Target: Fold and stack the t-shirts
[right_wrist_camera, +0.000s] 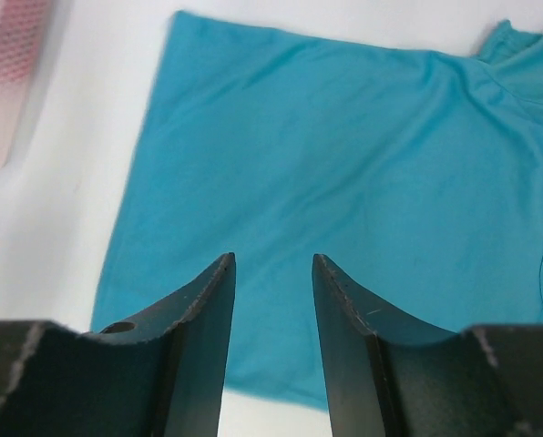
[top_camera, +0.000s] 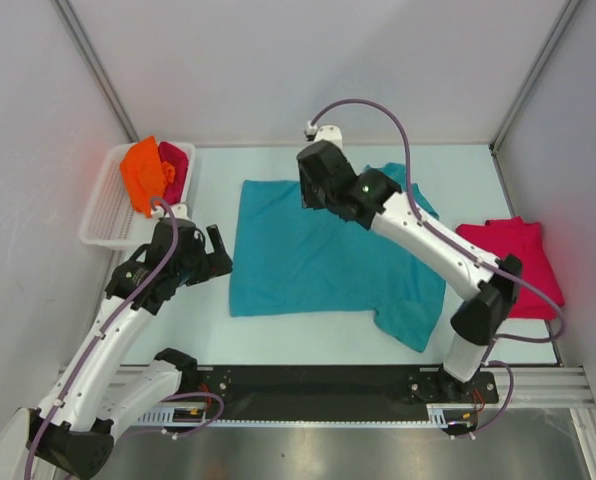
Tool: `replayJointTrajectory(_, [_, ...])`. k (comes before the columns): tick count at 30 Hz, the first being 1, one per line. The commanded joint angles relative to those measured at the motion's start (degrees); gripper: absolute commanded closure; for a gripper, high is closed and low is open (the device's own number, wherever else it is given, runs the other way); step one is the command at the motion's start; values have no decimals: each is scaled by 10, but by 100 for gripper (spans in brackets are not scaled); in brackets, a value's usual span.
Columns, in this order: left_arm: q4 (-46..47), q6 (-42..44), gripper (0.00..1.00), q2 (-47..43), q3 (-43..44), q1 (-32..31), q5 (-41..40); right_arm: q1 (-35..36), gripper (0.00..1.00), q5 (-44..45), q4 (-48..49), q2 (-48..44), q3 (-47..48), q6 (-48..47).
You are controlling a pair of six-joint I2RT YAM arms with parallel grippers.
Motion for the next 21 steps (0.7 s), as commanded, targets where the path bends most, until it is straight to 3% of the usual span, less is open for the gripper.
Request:
replayJointTrajectory(1, [-11, 62, 0, -2, 34, -2, -7, 105, 56, 124, 12, -113, -35, -25])
replayJointTrajectory(3, [-28, 91, 0, 16, 64, -1, -32, 120, 57, 116, -29, -153, -49, 14])
replayJointTrajectory(7, [-49, 128, 0, 36, 105, -2, -79, 110, 59, -11, -6, -269, -179, 117])
replayJointTrajectory(11, [-48, 144, 0, 50, 128, -2, -99, 74, 59, -78, 17, -376, -338, 213])
replayJointTrajectory(16, [-46, 149, 0, 57, 135, -1, -94, 74, 59, -11, -38, -471, -412, 290])
replayJointTrajectory(21, [-44, 150, 0, 55, 131, -2, -94, 69, 59, 59, -141, -470, -407, 329])
